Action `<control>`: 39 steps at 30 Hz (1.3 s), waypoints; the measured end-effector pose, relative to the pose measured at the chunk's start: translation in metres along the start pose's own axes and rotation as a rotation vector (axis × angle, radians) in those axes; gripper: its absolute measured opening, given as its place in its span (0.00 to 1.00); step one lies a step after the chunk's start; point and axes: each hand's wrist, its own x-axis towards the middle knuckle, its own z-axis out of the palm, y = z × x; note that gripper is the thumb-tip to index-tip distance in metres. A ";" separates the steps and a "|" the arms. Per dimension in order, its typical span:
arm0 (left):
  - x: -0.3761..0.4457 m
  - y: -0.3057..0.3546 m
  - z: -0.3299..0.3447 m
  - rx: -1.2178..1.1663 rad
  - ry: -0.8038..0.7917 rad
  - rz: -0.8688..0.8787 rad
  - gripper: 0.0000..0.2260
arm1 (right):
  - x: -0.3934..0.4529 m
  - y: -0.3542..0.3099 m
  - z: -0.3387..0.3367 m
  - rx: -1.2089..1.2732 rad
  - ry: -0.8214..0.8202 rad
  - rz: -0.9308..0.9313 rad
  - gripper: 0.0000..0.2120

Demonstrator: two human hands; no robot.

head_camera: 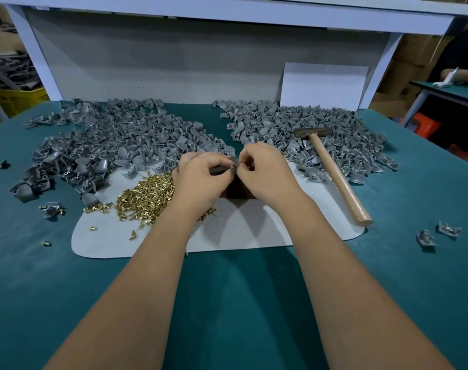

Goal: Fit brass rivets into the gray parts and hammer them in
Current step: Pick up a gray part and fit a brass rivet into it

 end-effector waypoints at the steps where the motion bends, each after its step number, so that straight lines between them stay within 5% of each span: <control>1: 0.000 0.000 0.000 -0.008 0.000 -0.003 0.10 | 0.001 0.000 0.000 -0.030 -0.013 -0.016 0.04; 26: -0.001 0.000 0.001 -0.043 -0.001 -0.026 0.06 | -0.003 -0.002 0.009 0.013 0.079 0.011 0.05; 33: 0.002 -0.005 -0.001 -0.039 -0.028 -0.031 0.05 | -0.013 0.005 0.013 0.217 0.158 0.042 0.03; 39: 0.004 -0.008 0.000 -0.014 -0.035 -0.020 0.06 | -0.013 0.005 0.009 0.507 0.188 0.209 0.10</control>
